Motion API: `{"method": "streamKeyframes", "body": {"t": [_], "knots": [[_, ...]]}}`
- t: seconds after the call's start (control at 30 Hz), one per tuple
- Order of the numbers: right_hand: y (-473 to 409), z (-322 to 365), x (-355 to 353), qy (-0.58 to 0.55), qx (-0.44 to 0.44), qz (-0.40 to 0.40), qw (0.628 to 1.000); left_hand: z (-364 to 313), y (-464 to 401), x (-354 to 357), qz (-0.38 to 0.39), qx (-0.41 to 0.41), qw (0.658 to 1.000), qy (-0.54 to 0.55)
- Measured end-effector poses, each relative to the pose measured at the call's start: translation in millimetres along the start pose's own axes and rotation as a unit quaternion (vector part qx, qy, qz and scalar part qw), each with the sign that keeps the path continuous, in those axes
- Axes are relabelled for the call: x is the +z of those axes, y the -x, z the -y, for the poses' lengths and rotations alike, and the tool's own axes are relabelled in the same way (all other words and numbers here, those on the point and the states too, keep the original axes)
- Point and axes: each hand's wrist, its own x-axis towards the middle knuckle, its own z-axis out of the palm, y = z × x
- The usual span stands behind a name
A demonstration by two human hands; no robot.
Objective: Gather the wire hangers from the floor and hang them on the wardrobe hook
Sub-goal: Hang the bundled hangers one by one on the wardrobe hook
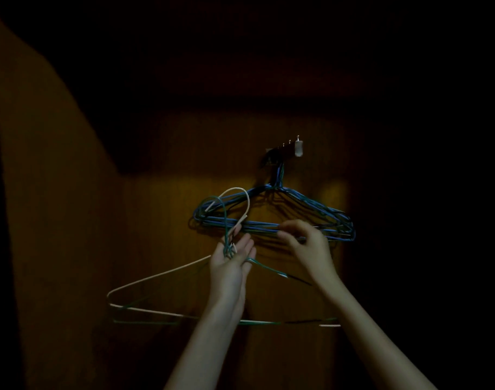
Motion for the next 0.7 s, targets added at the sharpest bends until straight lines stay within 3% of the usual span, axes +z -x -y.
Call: {"method": "streamKeyframes", "body": {"t": [0.2, 0.7], "knots": [[50, 31, 2, -0.031, 0.025, 0.129, 0.991, -1, 16, 0, 0.007, -0.018, 1.000, 0.013], [73, 41, -26, -0.012, 0.090, 0.152, 0.984, -2, 56, -13, 0.071, -0.045, 0.995, -0.049]]}}
